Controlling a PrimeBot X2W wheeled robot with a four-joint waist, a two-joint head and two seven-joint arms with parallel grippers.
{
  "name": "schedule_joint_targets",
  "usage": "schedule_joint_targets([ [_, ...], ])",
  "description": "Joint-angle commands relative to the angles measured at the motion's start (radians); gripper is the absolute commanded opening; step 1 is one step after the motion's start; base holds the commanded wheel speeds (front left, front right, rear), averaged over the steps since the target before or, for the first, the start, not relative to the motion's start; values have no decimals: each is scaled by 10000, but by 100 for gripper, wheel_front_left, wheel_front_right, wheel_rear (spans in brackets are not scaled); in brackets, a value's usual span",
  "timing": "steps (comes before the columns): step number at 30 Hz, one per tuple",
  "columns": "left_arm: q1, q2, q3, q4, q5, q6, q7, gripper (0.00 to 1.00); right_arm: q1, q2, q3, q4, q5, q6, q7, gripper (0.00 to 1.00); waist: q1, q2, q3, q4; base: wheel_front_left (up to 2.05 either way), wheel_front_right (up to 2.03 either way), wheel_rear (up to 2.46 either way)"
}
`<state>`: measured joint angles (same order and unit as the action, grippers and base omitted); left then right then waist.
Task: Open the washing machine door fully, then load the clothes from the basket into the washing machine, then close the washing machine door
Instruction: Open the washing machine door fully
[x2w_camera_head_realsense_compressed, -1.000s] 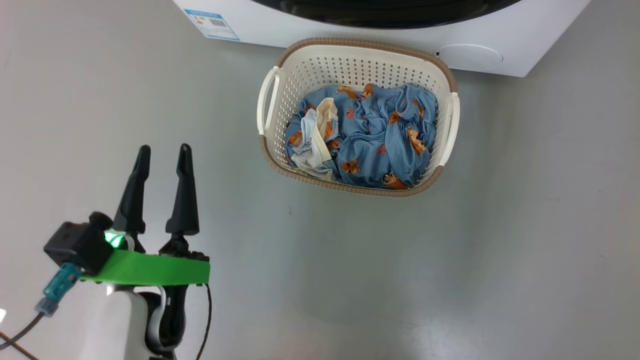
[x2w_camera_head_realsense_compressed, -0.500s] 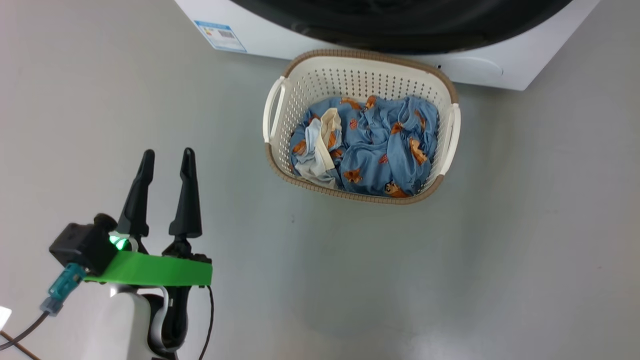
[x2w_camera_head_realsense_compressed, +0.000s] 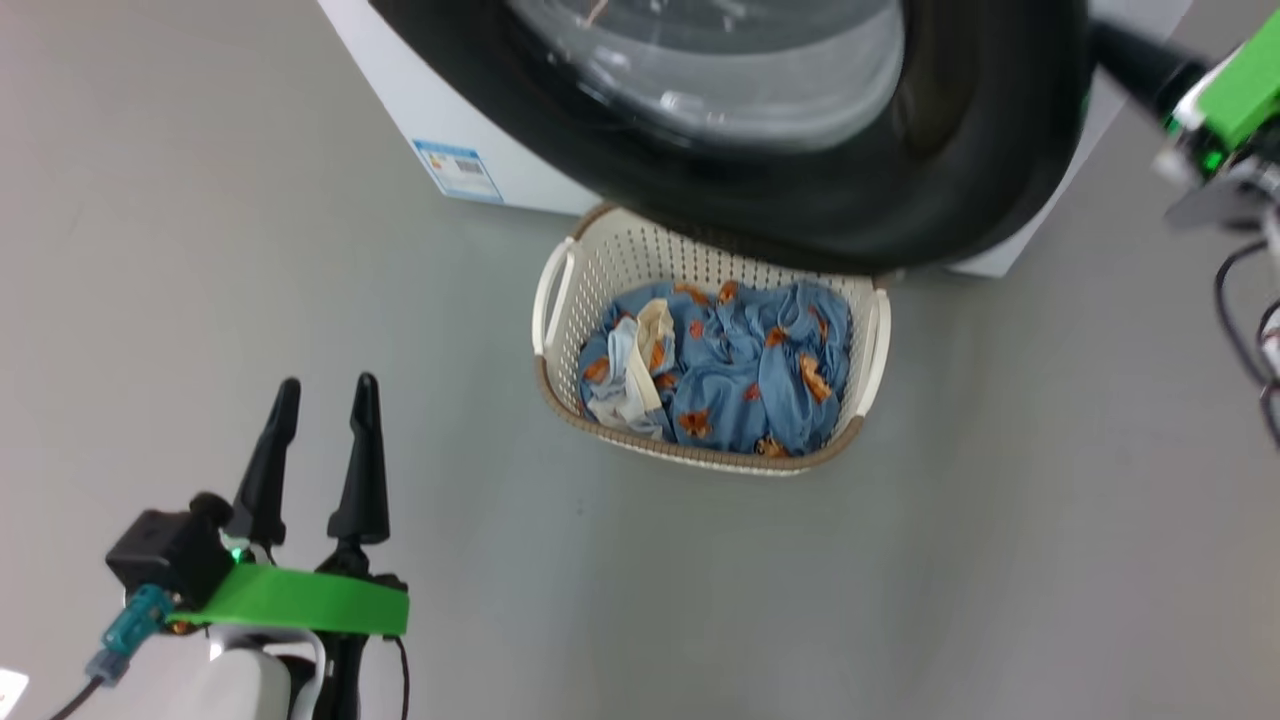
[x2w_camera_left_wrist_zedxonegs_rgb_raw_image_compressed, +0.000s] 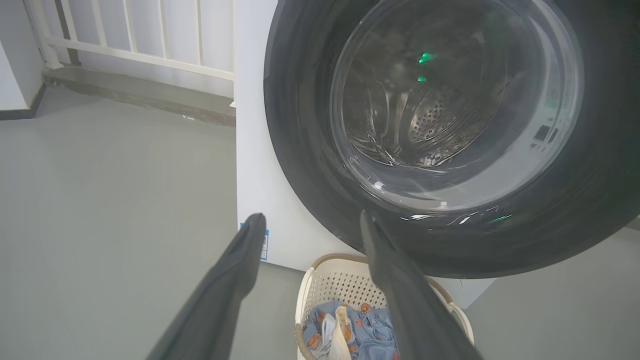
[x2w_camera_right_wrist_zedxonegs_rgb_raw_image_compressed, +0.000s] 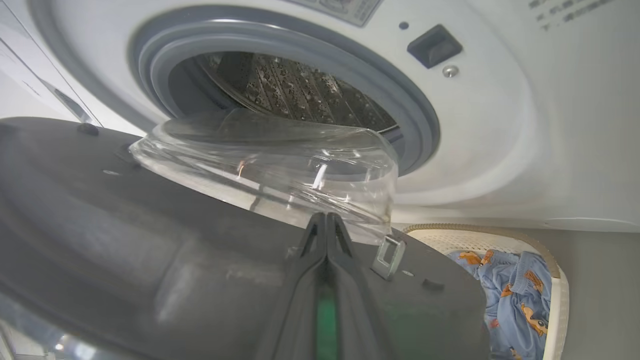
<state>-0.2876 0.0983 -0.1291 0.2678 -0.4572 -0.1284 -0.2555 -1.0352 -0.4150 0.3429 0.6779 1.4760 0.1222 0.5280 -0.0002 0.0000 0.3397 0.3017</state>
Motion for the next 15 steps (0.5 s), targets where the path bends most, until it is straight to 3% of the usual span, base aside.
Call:
schedule_joint_targets([
  [1,122,291,373,-142,79,-23,-63,100,527,431,318,-387,66,85,219,0,2,0,-497,85,0,0,0],
  [15,904,360,582,134,352,-23,-63,100,3166,457,381,-1603,912,85,368,0,2,0,-2024,1107,0,0,0],
])
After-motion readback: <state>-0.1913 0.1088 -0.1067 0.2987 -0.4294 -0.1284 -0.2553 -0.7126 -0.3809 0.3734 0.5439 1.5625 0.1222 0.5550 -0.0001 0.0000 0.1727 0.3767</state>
